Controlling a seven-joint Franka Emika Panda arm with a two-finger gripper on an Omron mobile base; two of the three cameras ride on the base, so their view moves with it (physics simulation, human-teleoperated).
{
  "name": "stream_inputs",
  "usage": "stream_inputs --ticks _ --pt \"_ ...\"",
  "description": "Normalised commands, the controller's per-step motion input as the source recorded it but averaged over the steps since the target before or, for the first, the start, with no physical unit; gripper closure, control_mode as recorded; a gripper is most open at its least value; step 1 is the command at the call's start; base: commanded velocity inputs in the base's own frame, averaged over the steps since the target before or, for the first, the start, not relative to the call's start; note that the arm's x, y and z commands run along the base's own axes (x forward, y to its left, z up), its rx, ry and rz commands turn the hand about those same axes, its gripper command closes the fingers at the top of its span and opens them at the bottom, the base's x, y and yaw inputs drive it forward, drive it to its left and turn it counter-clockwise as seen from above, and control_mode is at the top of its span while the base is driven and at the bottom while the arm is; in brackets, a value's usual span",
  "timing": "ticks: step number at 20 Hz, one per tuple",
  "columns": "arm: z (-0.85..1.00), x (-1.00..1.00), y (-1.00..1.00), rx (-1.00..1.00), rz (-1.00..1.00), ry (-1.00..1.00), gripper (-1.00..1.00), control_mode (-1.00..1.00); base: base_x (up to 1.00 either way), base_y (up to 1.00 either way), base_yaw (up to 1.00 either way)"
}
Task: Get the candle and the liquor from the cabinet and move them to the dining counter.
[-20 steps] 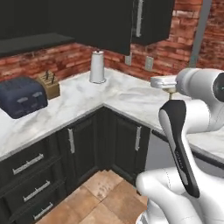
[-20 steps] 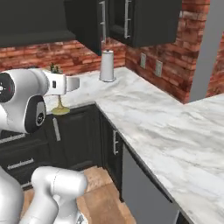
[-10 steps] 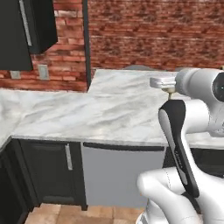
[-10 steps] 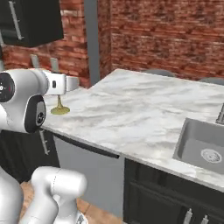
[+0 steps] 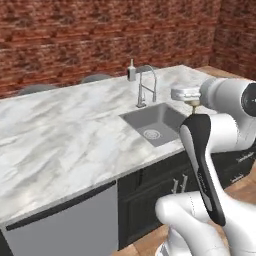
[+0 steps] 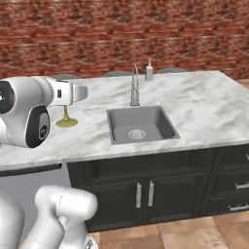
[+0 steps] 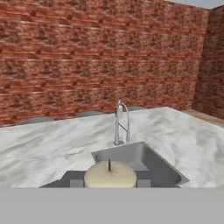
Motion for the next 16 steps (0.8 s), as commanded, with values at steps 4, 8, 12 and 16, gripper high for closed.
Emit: stream_inputs --ticks 4,8,12,16 --pt "0.00 0.00 0.00 0.00 0.00 0.00 1.00 1.00 0.00 -0.58 -0.89" --pt "0.00 0.00 0.00 0.00 0.00 0.00 1.00 1.00 0.00 -0.56 -0.89" --pt "0.00 0.00 0.00 0.00 0.00 0.00 1.00 1.00 0.00 -0.54 -0.88" --pt "0.00 0.00 0.00 0.00 0.00 0.00 1.00 1.00 0.18 -0.34 -0.81"
